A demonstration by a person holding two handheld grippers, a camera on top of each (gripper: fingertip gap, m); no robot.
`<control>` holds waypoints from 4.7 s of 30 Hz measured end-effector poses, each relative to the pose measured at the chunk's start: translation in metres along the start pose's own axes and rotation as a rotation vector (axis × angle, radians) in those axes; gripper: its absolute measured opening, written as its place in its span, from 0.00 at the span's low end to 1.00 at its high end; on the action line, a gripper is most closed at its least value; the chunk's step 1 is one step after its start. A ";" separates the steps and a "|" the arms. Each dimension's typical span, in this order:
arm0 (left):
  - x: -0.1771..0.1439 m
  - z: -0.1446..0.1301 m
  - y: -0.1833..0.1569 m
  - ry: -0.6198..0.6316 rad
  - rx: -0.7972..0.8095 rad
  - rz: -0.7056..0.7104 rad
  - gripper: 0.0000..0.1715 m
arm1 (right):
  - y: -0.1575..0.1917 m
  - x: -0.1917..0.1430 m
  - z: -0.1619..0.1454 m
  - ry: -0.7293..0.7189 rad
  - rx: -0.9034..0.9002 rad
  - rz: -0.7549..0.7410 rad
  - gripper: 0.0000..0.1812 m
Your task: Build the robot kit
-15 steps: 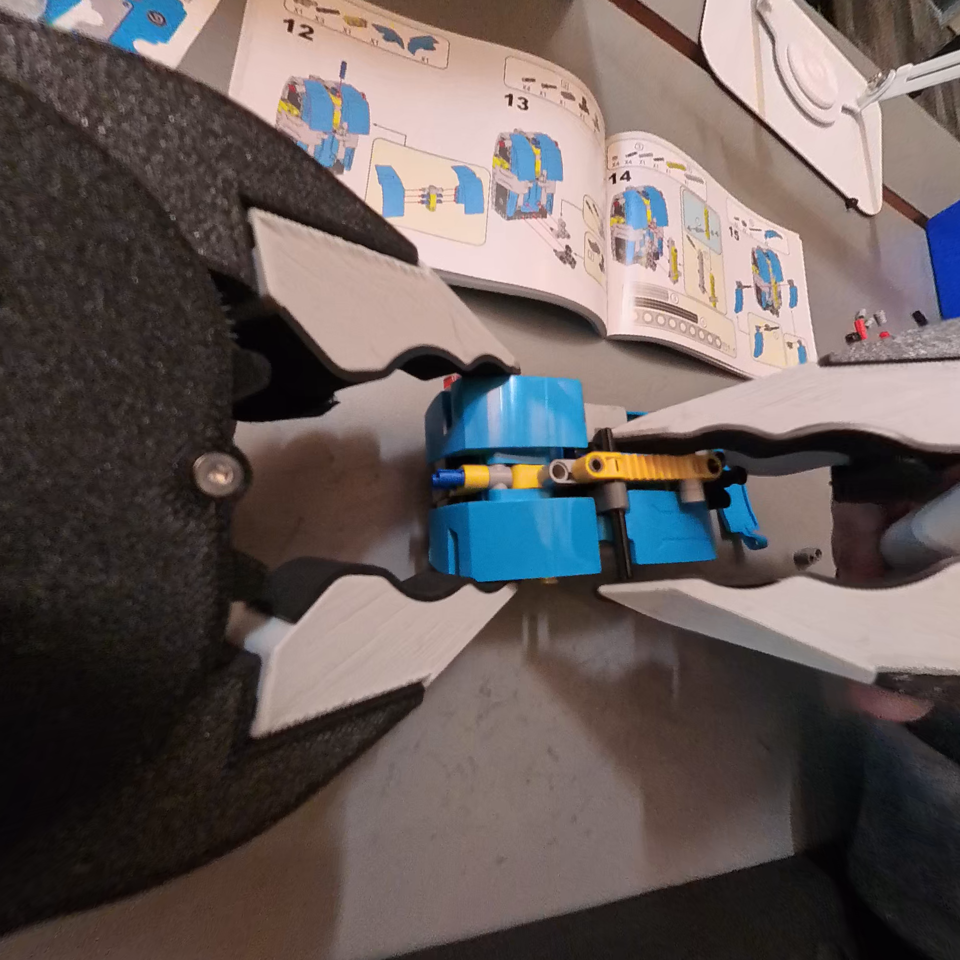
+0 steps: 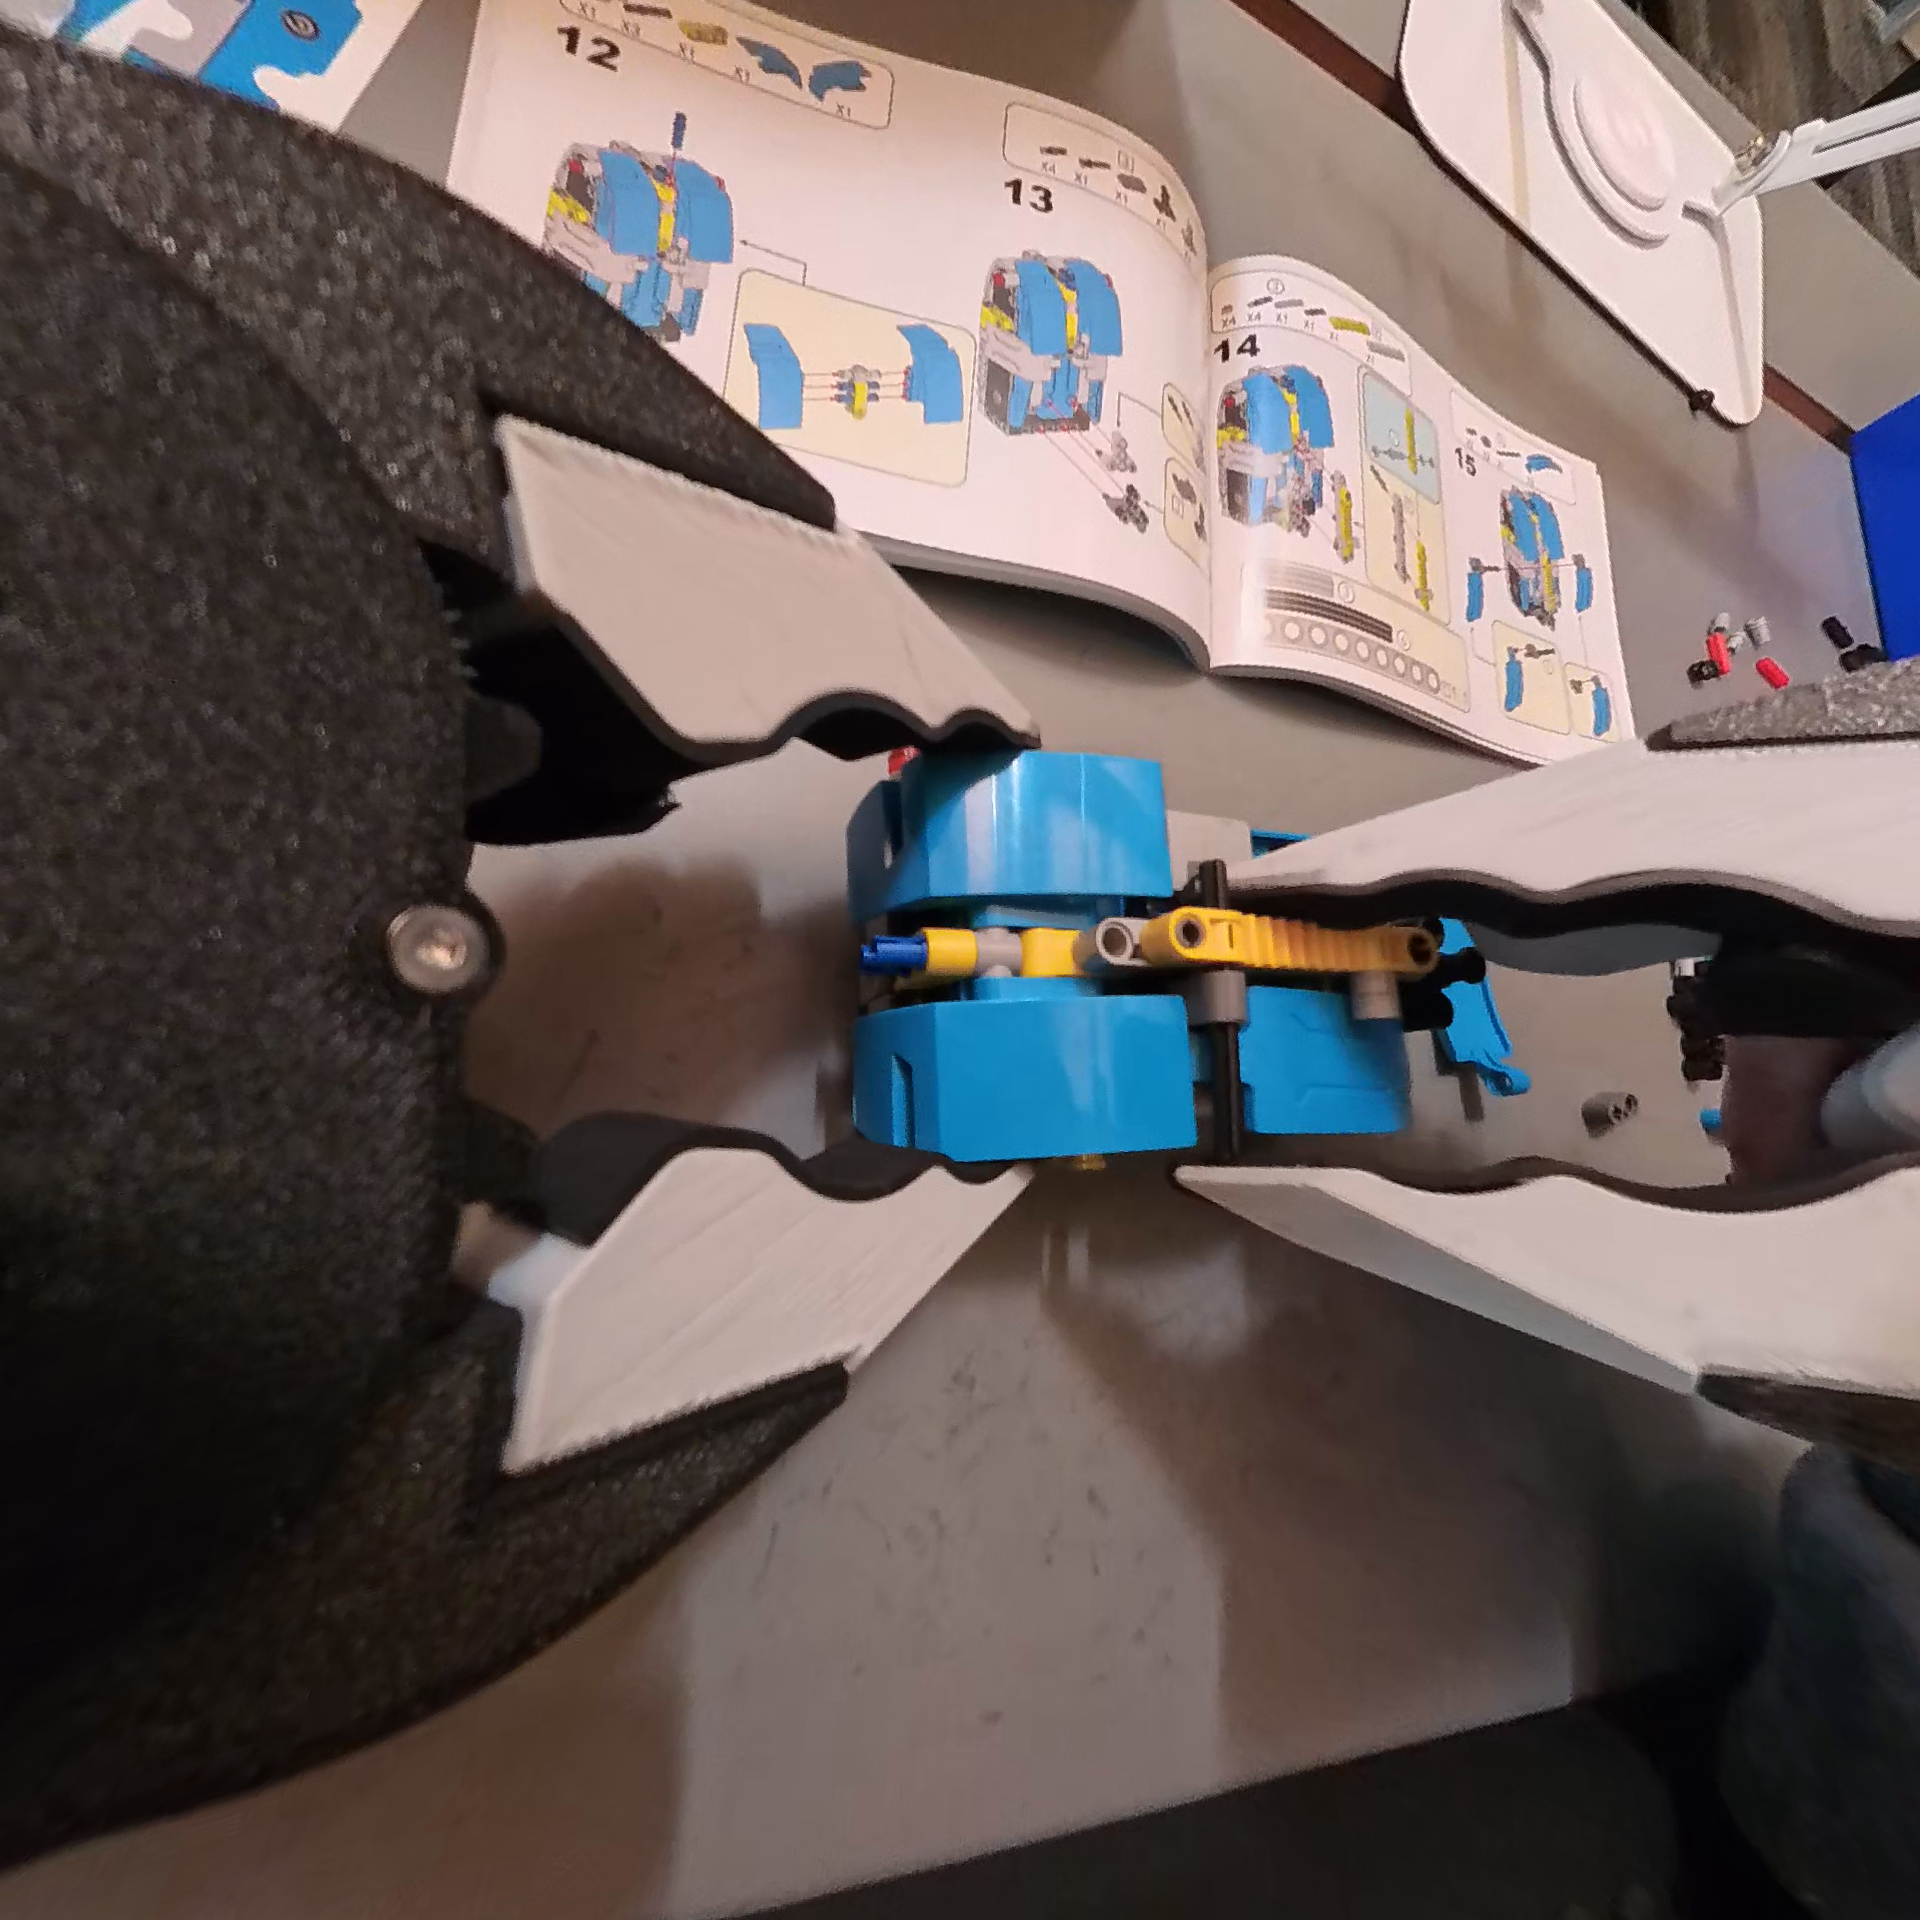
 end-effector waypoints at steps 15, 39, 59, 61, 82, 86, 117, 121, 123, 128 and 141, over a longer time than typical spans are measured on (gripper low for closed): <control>0.001 0.000 -0.001 -0.001 0.011 -0.012 0.43 | 0.000 -0.001 -0.001 -0.004 -0.077 0.031 0.20; 0.001 0.001 0.013 -0.017 -0.261 -0.302 0.43 | -0.002 -0.043 -0.050 -0.299 0.171 -0.208 0.32; -0.001 0.002 0.012 -0.030 -0.318 -0.391 0.43 | -0.014 -0.025 -0.037 -0.397 0.400 0.061 0.21; -0.001 0.002 0.012 -0.031 -0.319 -0.388 0.43 | -0.015 -0.029 -0.037 -0.408 0.423 0.060 0.28; -0.001 0.001 0.011 -0.030 -0.235 -0.282 0.43 | -0.072 -0.154 -0.134 -0.557 0.770 -0.747 0.21; 0.000 -0.001 0.003 -0.005 -0.107 -0.208 0.43 | -0.063 -0.144 -0.131 -0.507 0.721 -0.739 0.21; 0.003 -0.004 -0.002 0.035 -0.077 -0.237 0.44 | -0.064 -0.097 -0.133 -0.325 0.700 -0.561 0.19; 0.002 -0.002 -0.003 0.019 -0.098 -0.274 0.45 | -0.078 -0.103 -0.148 -0.228 0.726 -0.671 0.28; -0.002 0.004 -0.003 -0.028 -0.154 -0.321 0.52 | -0.088 -0.104 -0.157 -0.134 0.742 -0.696 0.34; -0.024 0.040 0.007 -0.188 -0.266 -0.404 0.53 | -0.097 -0.093 -0.164 -0.049 0.824 -0.661 0.38; 0.059 0.048 0.134 0.198 -0.337 0.142 0.30 | -0.096 -0.088 -0.157 -0.103 0.824 -0.620 0.35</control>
Point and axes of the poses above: each gripper's, where its closed fingertips meet, x out along the fingers, z out of its top, y = z × x across the jaws, the point moved 4 cm from there along -x, back along the fingers, and after that the axes turned 2 degrees about -z, right-handed, at the moved point
